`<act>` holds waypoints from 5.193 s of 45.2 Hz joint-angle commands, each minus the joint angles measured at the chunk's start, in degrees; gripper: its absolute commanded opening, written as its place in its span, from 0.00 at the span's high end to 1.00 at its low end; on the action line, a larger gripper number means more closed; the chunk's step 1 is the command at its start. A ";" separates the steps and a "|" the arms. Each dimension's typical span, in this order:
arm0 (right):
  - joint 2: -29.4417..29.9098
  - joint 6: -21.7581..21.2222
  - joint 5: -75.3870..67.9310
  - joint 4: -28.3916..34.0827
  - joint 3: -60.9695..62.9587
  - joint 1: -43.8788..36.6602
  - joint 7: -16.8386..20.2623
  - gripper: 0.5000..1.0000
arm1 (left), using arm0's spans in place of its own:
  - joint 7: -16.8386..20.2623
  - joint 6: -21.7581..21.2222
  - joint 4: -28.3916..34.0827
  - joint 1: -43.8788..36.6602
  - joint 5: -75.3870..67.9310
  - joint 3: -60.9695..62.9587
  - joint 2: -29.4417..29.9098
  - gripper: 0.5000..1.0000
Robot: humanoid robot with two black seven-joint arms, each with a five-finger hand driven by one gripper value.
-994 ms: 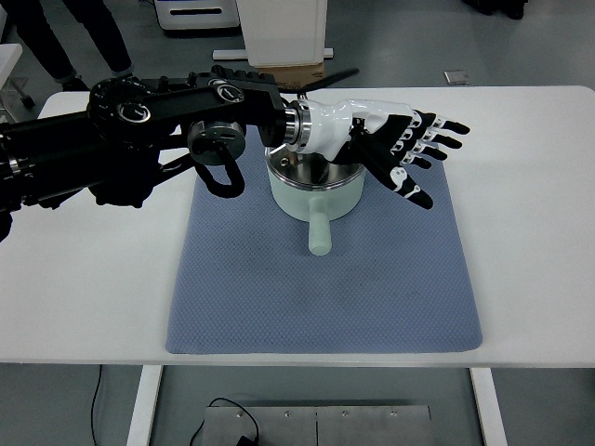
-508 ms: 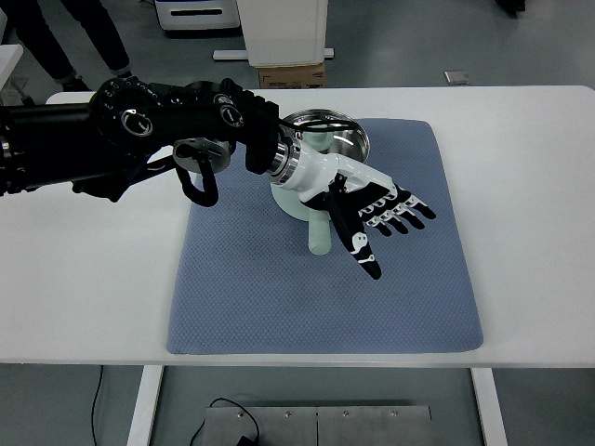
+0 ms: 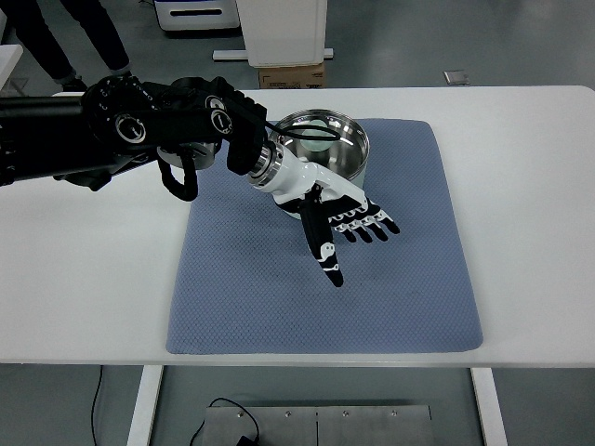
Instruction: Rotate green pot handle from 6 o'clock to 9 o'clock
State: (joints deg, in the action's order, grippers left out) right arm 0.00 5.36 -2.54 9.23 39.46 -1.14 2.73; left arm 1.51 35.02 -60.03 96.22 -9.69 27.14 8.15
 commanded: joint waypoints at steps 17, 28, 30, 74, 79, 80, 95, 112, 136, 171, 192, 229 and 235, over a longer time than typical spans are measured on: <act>0.00 0.00 0.00 0.00 0.00 0.00 0.00 0.00 | -0.10 -0.02 -0.27 1.68 -0.15 3.36 1.61 0.00; 0.00 0.00 0.00 0.00 0.00 0.00 0.00 0.00 | -0.10 -0.02 -0.62 2.39 -1.38 4.15 2.84 0.00; 0.00 0.00 0.00 0.00 0.00 0.00 0.00 0.00 | -0.10 -0.02 -0.88 2.39 -1.38 4.15 3.36 0.00; 0.00 0.00 0.00 0.00 0.00 0.00 0.00 0.00 | -0.10 -0.02 -4.04 3.18 -7.36 6.35 11.19 0.00; 0.00 0.00 0.00 0.00 0.00 0.00 0.00 0.00 | -0.10 -0.02 -4.04 3.27 -8.15 6.52 11.63 0.00; 0.00 0.00 0.00 0.00 0.00 0.00 0.00 0.00 | -0.10 -0.02 -3.96 3.18 -8.59 6.87 11.71 0.00; 0.00 0.00 0.00 0.00 0.00 0.00 0.00 0.00 | -0.10 -0.02 -3.43 3.27 -9.38 8.81 13.56 0.00; 0.00 0.00 0.00 0.00 0.00 0.00 0.00 0.00 | -0.10 -0.02 0.52 2.65 -9.91 8.90 14.26 0.00; 0.00 0.00 0.00 0.00 0.00 0.00 0.00 0.00 | -0.10 -0.02 4.74 1.42 -11.93 8.89 15.14 0.00; 0.00 0.00 0.00 0.00 0.00 0.00 0.00 0.00 | -0.01 -0.02 10.63 4.23 -12.28 8.02 17.43 0.00; 0.00 0.00 0.00 0.00 0.00 0.00 0.00 0.00 | 0.08 -0.02 32.59 -6.39 9.15 -3.57 17.69 0.00; 0.00 0.00 0.00 0.00 0.09 -0.09 0.00 0.00 | 0.87 -7.25 38.58 -41.29 26.65 -65.45 15.23 0.00; 0.00 0.00 0.08 0.00 0.09 -0.09 0.00 0.00 | 0.87 -6.90 38.50 -42.00 26.65 -68.27 15.14 0.00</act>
State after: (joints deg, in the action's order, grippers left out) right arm 0.00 5.36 -2.51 9.23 39.53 -1.23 2.73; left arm 2.38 27.83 -21.46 54.33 16.98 -31.57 23.30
